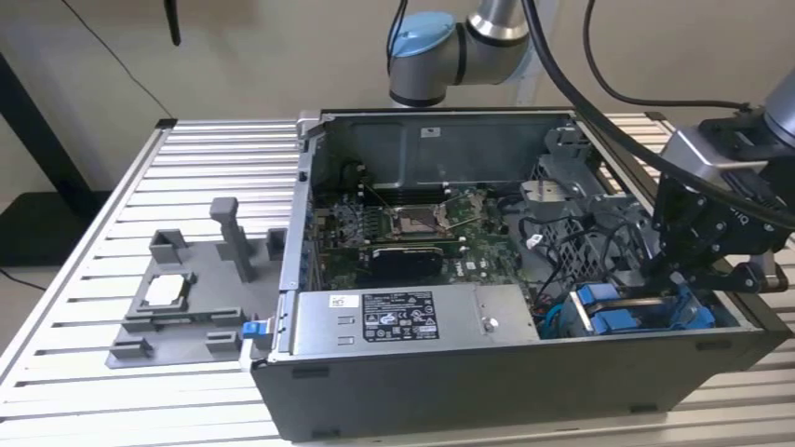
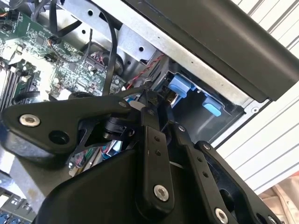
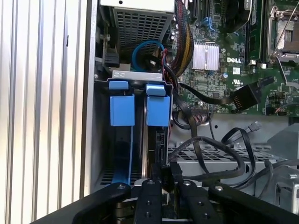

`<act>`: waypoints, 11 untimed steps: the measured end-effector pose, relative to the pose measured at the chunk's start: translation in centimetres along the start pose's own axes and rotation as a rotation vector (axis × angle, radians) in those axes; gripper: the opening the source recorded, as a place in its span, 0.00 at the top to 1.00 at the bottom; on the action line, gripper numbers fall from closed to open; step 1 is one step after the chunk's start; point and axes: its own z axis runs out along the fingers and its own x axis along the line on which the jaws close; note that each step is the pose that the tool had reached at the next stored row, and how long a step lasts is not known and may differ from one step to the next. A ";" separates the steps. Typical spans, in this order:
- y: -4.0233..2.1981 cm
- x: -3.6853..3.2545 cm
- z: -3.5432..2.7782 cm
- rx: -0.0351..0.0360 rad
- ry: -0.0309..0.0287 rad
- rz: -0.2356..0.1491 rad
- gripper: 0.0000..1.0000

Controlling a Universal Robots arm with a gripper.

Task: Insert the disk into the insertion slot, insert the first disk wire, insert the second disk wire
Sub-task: 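Insert the first disk wire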

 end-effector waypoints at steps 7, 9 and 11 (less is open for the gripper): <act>-0.05 0.10 0.09 0.0007 -0.0114 -0.001 0.80; -0.12 0.28 0.10 0.0007 -0.0135 -0.001 0.80; -0.15 0.43 0.08 0.0005 -0.0137 -0.001 0.80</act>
